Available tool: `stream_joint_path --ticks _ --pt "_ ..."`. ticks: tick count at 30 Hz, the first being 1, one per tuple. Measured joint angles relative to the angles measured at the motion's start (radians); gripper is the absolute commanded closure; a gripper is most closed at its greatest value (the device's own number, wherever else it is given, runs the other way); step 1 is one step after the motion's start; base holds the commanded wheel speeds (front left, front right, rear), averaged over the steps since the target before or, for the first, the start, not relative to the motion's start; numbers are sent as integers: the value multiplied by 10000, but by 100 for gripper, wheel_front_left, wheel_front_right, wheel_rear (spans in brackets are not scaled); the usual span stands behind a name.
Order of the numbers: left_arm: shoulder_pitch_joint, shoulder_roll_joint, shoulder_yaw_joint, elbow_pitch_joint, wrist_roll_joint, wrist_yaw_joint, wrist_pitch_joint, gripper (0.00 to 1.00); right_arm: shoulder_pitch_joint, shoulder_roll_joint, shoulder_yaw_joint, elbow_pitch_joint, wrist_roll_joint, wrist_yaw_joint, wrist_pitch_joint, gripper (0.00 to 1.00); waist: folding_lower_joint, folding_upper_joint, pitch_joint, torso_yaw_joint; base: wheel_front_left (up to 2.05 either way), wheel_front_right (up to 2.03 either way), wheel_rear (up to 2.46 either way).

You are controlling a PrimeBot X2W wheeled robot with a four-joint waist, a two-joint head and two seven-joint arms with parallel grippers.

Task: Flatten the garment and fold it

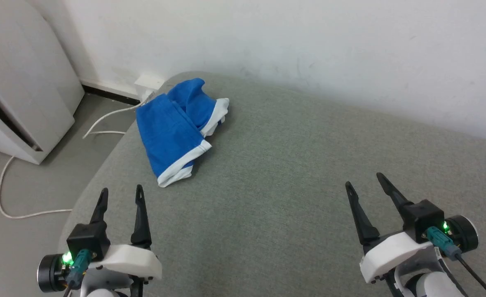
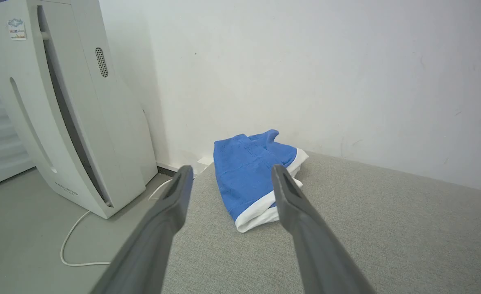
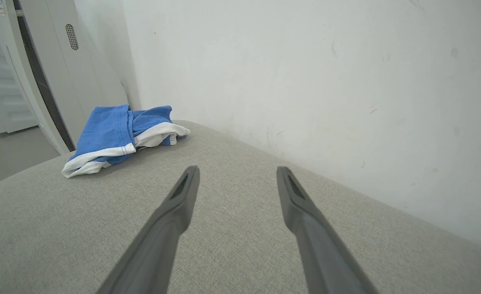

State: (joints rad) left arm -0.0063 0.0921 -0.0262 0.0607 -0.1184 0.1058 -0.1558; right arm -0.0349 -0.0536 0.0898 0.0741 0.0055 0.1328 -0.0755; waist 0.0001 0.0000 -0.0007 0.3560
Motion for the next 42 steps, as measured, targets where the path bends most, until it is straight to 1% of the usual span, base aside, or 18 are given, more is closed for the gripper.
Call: stream_joint_path --ticks 19,24,33,42 --pt "2 117 -107 240 -318 274 -397 0 -185 2 234 151 2 0 -178 0 0 0 -18 901 0 0 0" --pt "3 136 -178 336 -460 290 -502 0 -214 2 328 217 31 0 -226 0 0 0 -38 1145 0 0 0" --pt "5 228 -286 460 -663 460 -669 0 -301 4 445 316 44 0 -313 0 0 0 -52 1516 0 0 0" --pt "-10 307 -443 671 -917 460 -838 0 -438 4 585 378 54 0 -343 0 -1 0 9 1832 0 0 0"
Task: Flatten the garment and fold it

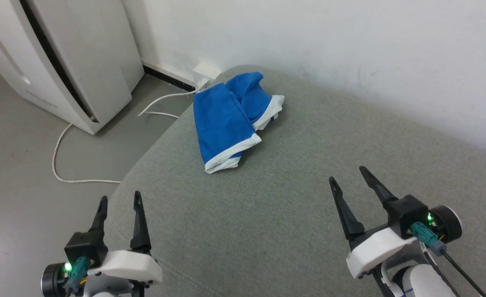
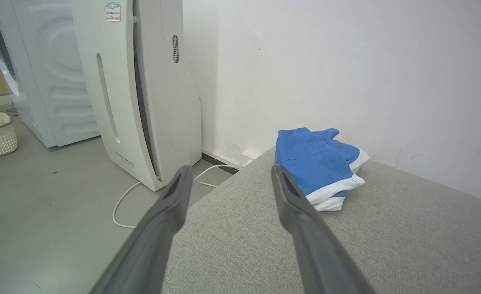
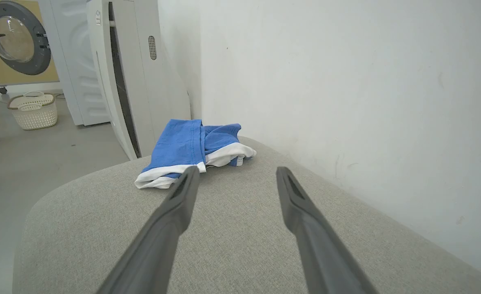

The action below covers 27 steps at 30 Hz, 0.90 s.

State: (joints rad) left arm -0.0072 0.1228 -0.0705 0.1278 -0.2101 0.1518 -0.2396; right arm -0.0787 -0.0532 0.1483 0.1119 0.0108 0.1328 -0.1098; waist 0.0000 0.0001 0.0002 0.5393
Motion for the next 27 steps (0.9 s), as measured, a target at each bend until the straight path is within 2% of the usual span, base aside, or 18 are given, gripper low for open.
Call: stream_joint_path --ticks 6,10,13,21,22,24,27 --pt "-897 155 -8 186 -518 -270 46 0 -274 12 196 -69 -105 0 17 0 0 0 355 12 0 0 0" --pt "-2252 591 13 173 -792 -786 579 0 -652 27 359 -257 -412 -2 75 0 0 0 780 -134 0 0 0" --pt "-3439 907 65 353 -1152 -1091 1572 0 -933 33 430 -384 -577 -2 132 0 1 0 1193 -332 0 0 0" --pt "-6148 1501 497 1329 -2257 -1264 4523 0 -1883 -19 594 -560 -905 -2 119 0 3 0 2603 -1145 0 0 0" --pt "-6441 1450 782 1482 -2742 -1239 4984 0 -2018 -40 644 -583 -907 -2 121 0 3 0 2791 -1265 0 0 0" --pt "-6931 1720 945 1912 -3001 -1108 5990 0 -2325 -73 736 -642 -903 -2 107 0 4 0 3181 -1517 0 0 0" --pt "-7296 2092 1417 2408 -3555 -681 7386 0 -2739 -81 878 -669 -897 -2 0 0 3 0 3740 -1949 0 0 0"
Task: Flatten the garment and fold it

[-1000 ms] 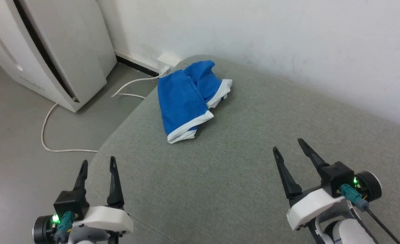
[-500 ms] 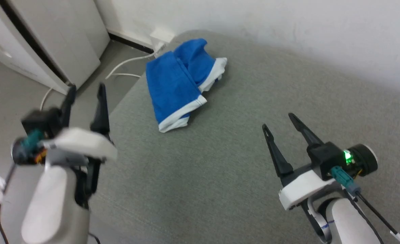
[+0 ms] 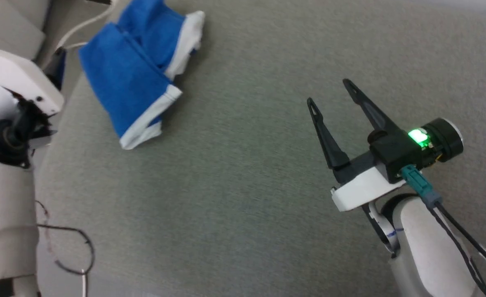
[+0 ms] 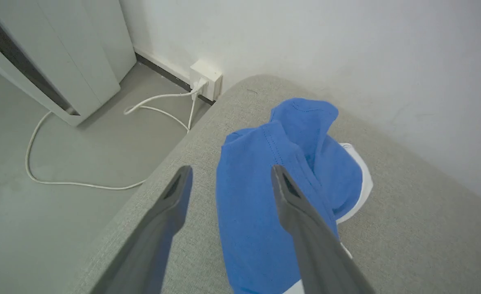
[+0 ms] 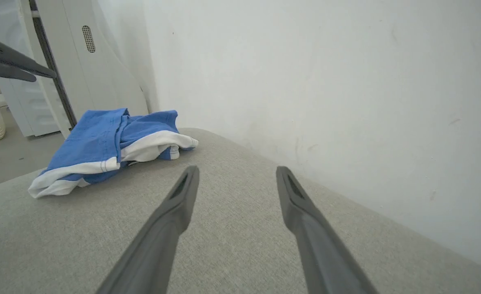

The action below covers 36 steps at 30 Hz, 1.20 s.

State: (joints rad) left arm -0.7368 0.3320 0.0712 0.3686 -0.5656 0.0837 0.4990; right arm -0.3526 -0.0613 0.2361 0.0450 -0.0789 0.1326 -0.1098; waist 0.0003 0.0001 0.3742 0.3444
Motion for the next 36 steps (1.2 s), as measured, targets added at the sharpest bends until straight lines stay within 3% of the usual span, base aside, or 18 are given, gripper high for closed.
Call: stream_joint_path --ticks 8,14,15,16,17,23,28,32,36 --pt "-128 462 763 236 -802 1212 2543 0 -335 10 -109 109 82 0 -305 0 0 0 1317 -1284 0 0 0" --pt "614 642 844 -397 -1032 1678 3668 0 -366 31 -261 407 146 0 -621 0 -2 0 1911 -2192 0 0 0" --pt "724 819 851 -579 -1009 1699 3737 51 -367 38 -278 481 190 0 -685 0 -4 0 1953 -2325 0 0 0" --pt "836 970 849 -713 -872 1730 3620 73 -367 46 -286 548 211 0 -721 0 -4 0 1971 -2442 0 0 0" --pt "962 1070 848 -828 -662 1730 3325 100 -367 54 -295 631 251 0 -771 0 -2 -1 1963 -2545 0 0 0" --pt "1219 1279 943 -1076 765 1735 -267 100 -180 86 -466 1172 508 0 -986 0 -2 0 1354 -2894 0 0 0" --pt "1179 1398 627 -1310 1586 1250 -2878 100 574 82 -759 1473 815 0 -1035 0 -3 0 456 -3082 0 0 0" --pt "730 1306 -61 -1383 1964 690 -4151 100 1119 84 -972 1547 953 0 -1016 0 -5 0 -467 -3118 0 0 0" --pt "34 675 -953 -1624 2065 190 -4759 100 1464 86 -1137 1450 1026 0 -892 0 -7 0 -1453 -3103 0 0 0"
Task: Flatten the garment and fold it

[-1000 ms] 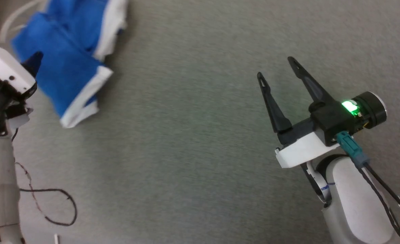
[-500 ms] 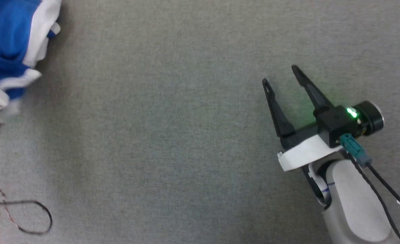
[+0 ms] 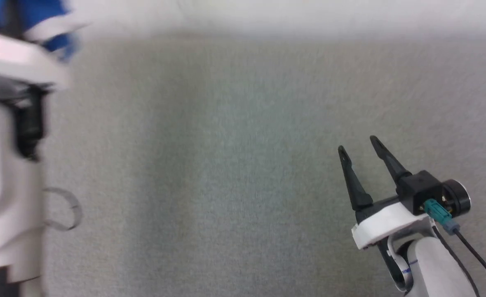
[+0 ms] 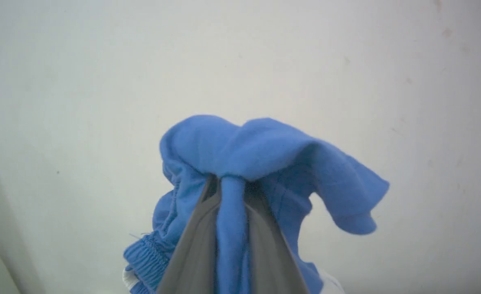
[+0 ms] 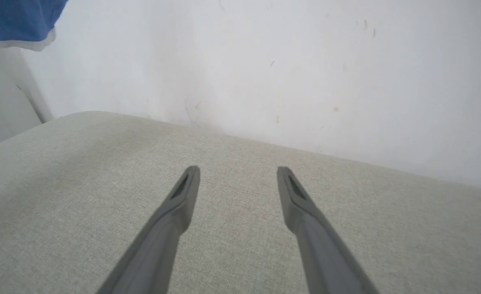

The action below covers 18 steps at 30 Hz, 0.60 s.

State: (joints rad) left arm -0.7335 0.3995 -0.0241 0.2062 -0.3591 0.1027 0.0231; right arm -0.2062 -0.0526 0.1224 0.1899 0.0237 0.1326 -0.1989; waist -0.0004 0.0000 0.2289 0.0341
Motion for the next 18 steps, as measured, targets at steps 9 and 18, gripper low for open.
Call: stream_joint_path --ticks 9,18 --pt "-568 -2213 -2034 48 -305 -917 -349 100 340 4 -50 -470 25 0 416 0 0 0 -1497 -489 0 0 0" --pt "1191 -3233 -4092 2061 -669 -1283 1187 100 483 4 111 -754 23 0 761 0 4 0 -1762 -1668 0 0 0"
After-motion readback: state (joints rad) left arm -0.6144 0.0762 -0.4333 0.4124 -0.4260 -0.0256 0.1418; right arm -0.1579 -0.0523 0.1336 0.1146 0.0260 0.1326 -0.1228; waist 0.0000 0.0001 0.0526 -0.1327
